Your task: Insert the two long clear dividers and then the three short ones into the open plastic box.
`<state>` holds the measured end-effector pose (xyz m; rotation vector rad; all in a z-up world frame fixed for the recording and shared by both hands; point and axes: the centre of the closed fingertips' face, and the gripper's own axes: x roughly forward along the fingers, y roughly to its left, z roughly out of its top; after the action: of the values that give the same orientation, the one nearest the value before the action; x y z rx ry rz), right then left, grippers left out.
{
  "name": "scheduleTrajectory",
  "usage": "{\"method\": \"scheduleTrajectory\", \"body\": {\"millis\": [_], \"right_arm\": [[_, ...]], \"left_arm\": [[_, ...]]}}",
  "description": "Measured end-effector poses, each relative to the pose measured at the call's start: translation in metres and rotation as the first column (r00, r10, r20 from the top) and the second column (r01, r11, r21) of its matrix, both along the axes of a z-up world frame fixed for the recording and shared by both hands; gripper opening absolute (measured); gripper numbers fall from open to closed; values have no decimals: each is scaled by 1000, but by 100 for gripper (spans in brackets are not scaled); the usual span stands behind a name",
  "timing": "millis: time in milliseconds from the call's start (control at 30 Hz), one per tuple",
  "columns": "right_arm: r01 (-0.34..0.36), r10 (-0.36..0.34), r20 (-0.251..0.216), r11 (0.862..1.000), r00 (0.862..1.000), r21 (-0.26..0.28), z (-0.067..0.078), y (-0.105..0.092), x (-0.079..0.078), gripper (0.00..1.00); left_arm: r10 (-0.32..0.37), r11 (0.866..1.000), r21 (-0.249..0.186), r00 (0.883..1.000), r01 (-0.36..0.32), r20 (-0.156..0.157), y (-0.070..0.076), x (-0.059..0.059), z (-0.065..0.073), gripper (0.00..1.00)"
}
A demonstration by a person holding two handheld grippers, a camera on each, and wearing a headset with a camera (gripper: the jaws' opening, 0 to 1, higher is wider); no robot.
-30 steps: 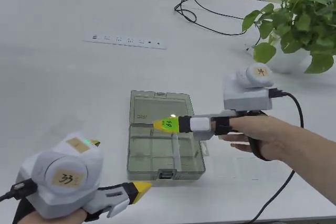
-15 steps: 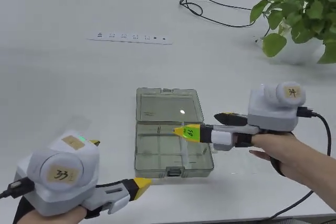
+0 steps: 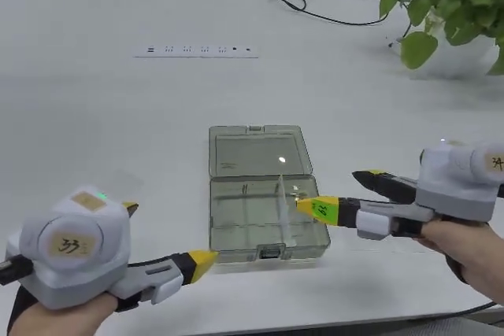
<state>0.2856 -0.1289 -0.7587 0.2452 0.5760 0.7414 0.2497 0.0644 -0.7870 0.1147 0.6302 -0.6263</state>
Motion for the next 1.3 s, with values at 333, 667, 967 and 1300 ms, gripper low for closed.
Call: {"method": "scheduleTrajectory", "body": {"millis": [333, 667, 967, 1300], "right_arm": [[-49, 55, 95, 997, 994, -65, 6, -5, -10, 100], [-94, 112, 130, 986, 985, -139, 10, -11, -20, 100], [-137, 169, 149, 969, 974, -205, 8, -11, -24, 100], [-121, 163, 160, 962, 974, -243, 2, -21, -26, 100]], "left_arm": [[26, 1000, 5, 1000, -26, -14, 19, 4, -4, 82], [79, 996, 40, 996, -78, -32, 49, 12, -7, 83], [105, 986, 136, 990, -91, -98, 84, 20, -17, 80], [98, 970, 239, 978, -52, -182, 113, 32, -33, 74]]}}
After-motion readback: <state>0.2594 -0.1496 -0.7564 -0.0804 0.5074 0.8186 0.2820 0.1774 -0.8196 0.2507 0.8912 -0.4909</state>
